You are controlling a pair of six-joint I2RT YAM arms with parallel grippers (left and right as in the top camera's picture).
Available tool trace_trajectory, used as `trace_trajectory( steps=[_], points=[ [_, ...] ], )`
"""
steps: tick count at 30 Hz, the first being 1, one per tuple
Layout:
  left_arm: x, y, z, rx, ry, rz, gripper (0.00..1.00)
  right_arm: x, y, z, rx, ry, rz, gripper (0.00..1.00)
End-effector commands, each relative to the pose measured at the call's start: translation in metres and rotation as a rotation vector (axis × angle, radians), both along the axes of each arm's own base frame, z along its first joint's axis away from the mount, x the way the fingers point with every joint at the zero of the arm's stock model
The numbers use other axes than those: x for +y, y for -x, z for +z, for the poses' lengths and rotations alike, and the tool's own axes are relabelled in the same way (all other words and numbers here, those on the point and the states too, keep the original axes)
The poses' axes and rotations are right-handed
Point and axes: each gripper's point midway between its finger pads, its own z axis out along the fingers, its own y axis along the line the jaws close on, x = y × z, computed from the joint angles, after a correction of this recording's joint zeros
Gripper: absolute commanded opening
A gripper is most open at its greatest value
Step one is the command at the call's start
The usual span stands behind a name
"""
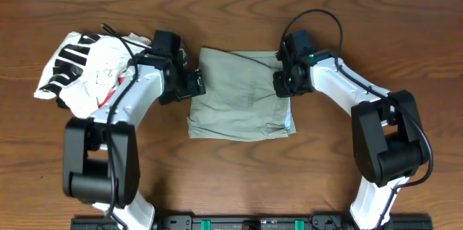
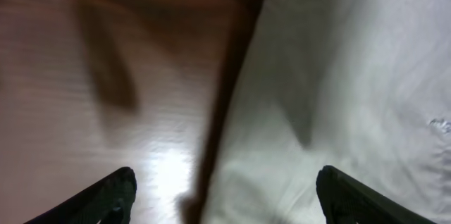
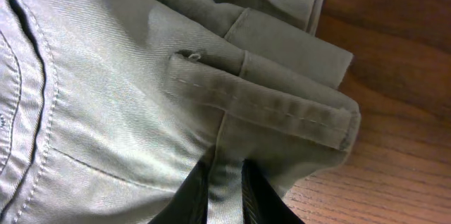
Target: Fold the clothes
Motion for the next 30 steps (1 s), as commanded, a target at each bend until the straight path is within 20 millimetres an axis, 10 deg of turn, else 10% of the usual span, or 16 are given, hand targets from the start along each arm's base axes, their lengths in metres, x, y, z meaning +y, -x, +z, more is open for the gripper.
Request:
trace_trajectory(
  steps=[1, 21, 30],
  points=[
    [-0.021, 0.003, -0.013, 0.059, 0.131, 0.008, 0.84, -0.03, 0.01, -0.026, 0.047, 0.13, -0.001, 0.16],
    [-0.056, 0.018, -0.077, 0.191, 0.317, -0.115, 0.67, -0.037, 0.009, -0.027, 0.05, 0.14, -0.001, 0.16],
    [-0.075, 0.02, -0.077, 0.177, 0.345, -0.162, 0.19, -0.037, 0.011, -0.027, 0.058, 0.142, -0.001, 0.16]
  ],
)
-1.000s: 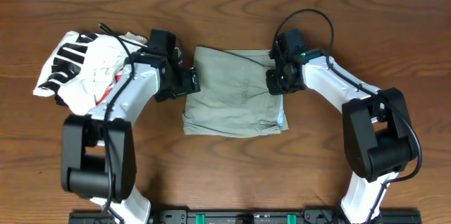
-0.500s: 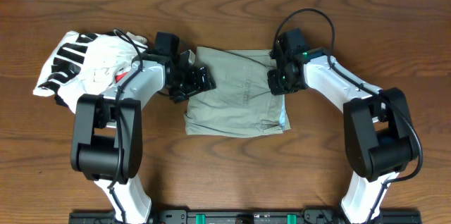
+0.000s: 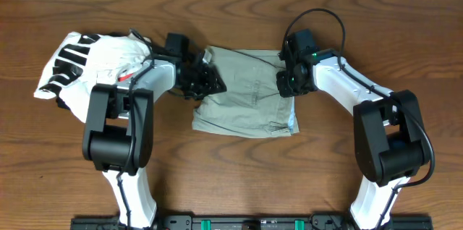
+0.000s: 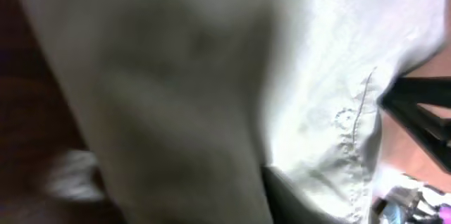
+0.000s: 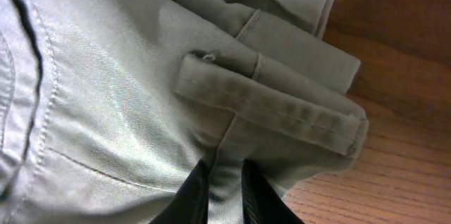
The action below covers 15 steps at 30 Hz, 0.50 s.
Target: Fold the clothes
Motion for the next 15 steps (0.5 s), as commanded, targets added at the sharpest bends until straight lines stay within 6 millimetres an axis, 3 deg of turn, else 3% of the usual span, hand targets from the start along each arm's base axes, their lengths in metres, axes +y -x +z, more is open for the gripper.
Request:
trace_trajectory(
  steps=[1, 2, 4, 8, 12, 15],
  points=[
    [0.005, 0.03, -0.042, 0.111, -0.081, -0.026, 0.12, -0.025, 0.014, -0.026, 0.065, 0.106, -0.007, 0.15],
    [0.004, 0.03, -0.04, 0.11, -0.068, -0.026, 0.06, -0.025, 0.015, -0.026, 0.067, 0.108, -0.007, 0.15],
    [0.002, 0.028, -0.033, 0.098, -0.049, -0.024, 0.06, -0.026, 0.016, -0.023, 0.071, 0.11, -0.008, 0.13],
    [0.0, 0.021, 0.002, 0.028, -0.023, -0.033, 0.06, -0.033, 0.01, 0.0, 0.027, 0.094, -0.031, 0.11],
    [0.003, 0.013, 0.068, -0.117, -0.011, -0.067, 0.06, -0.042, -0.006, 0.052, -0.108, 0.054, -0.069, 0.18],
    [0.017, 0.002, 0.123, -0.23, 0.001, -0.025, 0.06, -0.042, -0.013, 0.095, -0.226, 0.02, -0.08, 0.2]
  ],
)
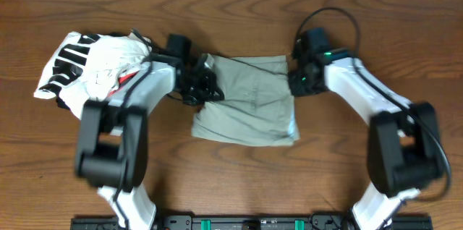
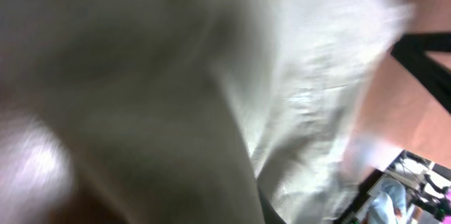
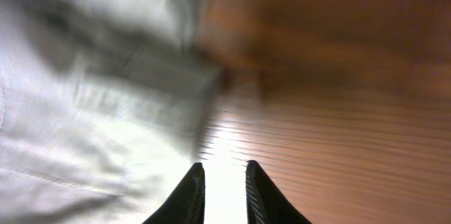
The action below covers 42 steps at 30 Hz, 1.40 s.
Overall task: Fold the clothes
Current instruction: 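Carry the folded shorts left with left gripper onto the clothes stack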
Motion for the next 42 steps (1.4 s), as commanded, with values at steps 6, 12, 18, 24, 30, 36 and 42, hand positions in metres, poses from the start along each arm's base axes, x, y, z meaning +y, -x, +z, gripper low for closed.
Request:
trace_trajectory(
  steps=[6, 12, 18, 24, 30, 36, 42],
  points=[
    [0.074, -0.055, 0.153, -0.455, 0.018, 0.173, 0.06, -0.007, -0.011, 0.111, -0.303, -0.046, -0.017, 0.21],
    [0.169, -0.078, 0.173, -0.528, -0.034, 0.395, 0.06, 0.001, -0.002, 0.122, -0.302, -0.098, 0.005, 0.22],
    [0.266, -0.071, 0.171, -0.531, -0.094, 0.616, 0.06, 0.002, 0.005, 0.117, -0.266, -0.099, 0.004, 0.21],
    [0.34, -0.046, 0.169, -0.518, -0.129, 0.791, 0.06, 0.0, 0.012, 0.113, -0.234, -0.09, 0.004, 0.2],
    [0.377, -0.026, 0.129, -0.392, -0.154, 0.868, 0.23, 0.0, 0.013, 0.113, -0.231, -0.09, 0.003, 0.2],
    [0.386, -0.011, 0.114, -0.308, -0.146, 0.912, 0.9, -0.001, 0.017, 0.11, -0.209, -0.084, 0.002, 0.2],
    [0.397, 0.023, 0.163, -0.378, -0.125, 0.994, 0.91, -0.003, 0.027, 0.107, -0.171, -0.074, 0.003, 0.22]
  ],
)
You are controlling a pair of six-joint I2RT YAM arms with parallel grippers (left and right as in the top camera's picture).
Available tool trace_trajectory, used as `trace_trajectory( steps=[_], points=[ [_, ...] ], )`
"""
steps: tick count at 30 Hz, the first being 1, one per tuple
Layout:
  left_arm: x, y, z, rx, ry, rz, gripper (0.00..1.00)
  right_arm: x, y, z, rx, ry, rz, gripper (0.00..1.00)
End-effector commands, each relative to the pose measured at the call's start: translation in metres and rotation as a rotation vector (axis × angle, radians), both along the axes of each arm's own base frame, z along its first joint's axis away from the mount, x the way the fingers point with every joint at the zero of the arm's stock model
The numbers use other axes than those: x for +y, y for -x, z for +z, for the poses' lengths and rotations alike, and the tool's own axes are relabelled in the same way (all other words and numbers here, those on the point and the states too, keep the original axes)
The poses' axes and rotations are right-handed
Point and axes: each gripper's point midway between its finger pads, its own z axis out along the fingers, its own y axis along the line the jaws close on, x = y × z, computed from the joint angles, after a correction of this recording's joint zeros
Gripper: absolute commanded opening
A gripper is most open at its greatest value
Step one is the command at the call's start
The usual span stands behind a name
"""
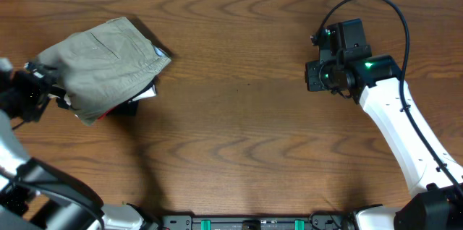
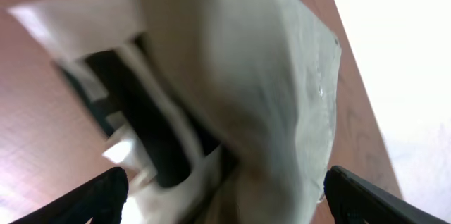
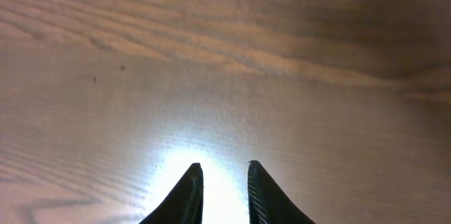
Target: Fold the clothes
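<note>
The folded khaki garment (image 1: 101,64) lies at the table's far left, on top of a black-and-white garment (image 1: 137,102) that shows only at its lower edge. My left gripper (image 1: 36,92) sits at the khaki bundle's left end. In the left wrist view its fingers (image 2: 106,192) stand wide apart and open, with the khaki cloth (image 2: 282,76) and the black-and-white fabric (image 2: 120,76) close in front. My right gripper (image 1: 313,78) is far to the right over bare wood. In the right wrist view the right gripper (image 3: 220,175) is shut with nothing between its fingers.
The wooden table (image 1: 231,129) spreads between the two arms. The right arm's black cable (image 1: 376,2) loops above its wrist. A light wall strip runs along the table's far edge.
The khaki garment was at the table's middle with both grippers at its upper corners. It now lies on the black-and-white pile at far left. The left gripper is open; the right gripper is over bare wood.
First the left gripper was open at the khaki garment's left edge and the right was shut on its right corner. Then the left was shut on the upper-left corner. Then the right was off the cloth. Now the garment rests on the left pile, released.
</note>
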Motion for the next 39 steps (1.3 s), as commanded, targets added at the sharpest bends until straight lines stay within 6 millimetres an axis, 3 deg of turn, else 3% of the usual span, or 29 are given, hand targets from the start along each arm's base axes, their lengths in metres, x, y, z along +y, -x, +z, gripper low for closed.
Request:
trace_trajectory(
  steps=[1, 3, 5, 7, 9, 14, 16, 18, 19, 20, 24, 25, 26, 31, 39],
  points=[
    [0.003, 0.012, 0.067, -0.163, -0.088, 0.003, 0.91, 0.004, 0.003, 0.006, -0.01, -0.008, 0.01, 0.22],
    [-0.012, 0.018, 0.098, -0.246, -0.124, -0.036, 0.91, 0.005, 0.003, 0.011, -0.024, -0.019, 0.013, 0.22],
    [-0.038, 0.025, 0.126, -0.315, -0.164, -0.096, 0.82, 0.013, 0.004, 0.021, -0.045, -0.067, 0.036, 0.23],
    [-0.076, 0.029, 0.151, -0.391, -0.21, -0.21, 0.68, 0.023, 0.006, 0.035, -0.078, -0.125, 0.066, 0.25],
    [-0.12, 0.032, 0.172, -0.466, -0.246, -0.344, 0.64, 0.03, 0.007, 0.053, -0.129, -0.174, 0.09, 0.27],
    [-0.227, 0.065, 0.203, -0.581, -0.357, -0.67, 0.63, 0.03, 0.018, 0.113, -0.315, -0.226, 0.113, 0.4],
    [-0.25, 0.09, 0.203, -0.535, -0.456, -0.756, 0.63, 0.027, 0.029, 0.137, -0.389, -0.24, 0.118, 0.47],
    [-0.251, 0.115, 0.197, -0.424, -0.6, -0.764, 0.64, 0.019, 0.042, 0.164, -0.474, -0.239, 0.108, 0.57],
    [-0.248, 0.125, 0.196, -0.383, -0.659, -0.745, 0.64, 0.016, 0.048, 0.173, -0.505, -0.236, 0.102, 0.75],
    [-0.245, 0.133, 0.195, -0.359, -0.693, -0.721, 0.64, 0.012, 0.055, 0.183, -0.539, -0.233, 0.095, 0.99],
    [-0.236, 0.171, 0.186, -0.273, -0.753, -0.648, 0.72, 0.003, 0.08, 0.208, -0.621, -0.24, 0.088, 0.99],
    [-0.235, 0.185, 0.179, -0.239, -0.746, -0.64, 0.81, 0.001, 0.088, 0.211, -0.632, -0.242, 0.089, 0.99],
    [-0.236, 0.193, 0.175, -0.222, -0.739, -0.644, 0.98, -0.001, 0.094, 0.214, -0.638, -0.243, 0.089, 0.99],
    [-0.238, 0.219, 0.159, -0.151, -0.705, -0.669, 0.98, -0.007, 0.12, 0.211, -0.619, -0.239, 0.088, 0.99],
    [-0.238, 0.219, 0.158, -0.148, -0.704, -0.67, 0.98, -0.014, 0.145, 0.177, -0.461, -0.205, 0.081, 0.99]
  ],
)
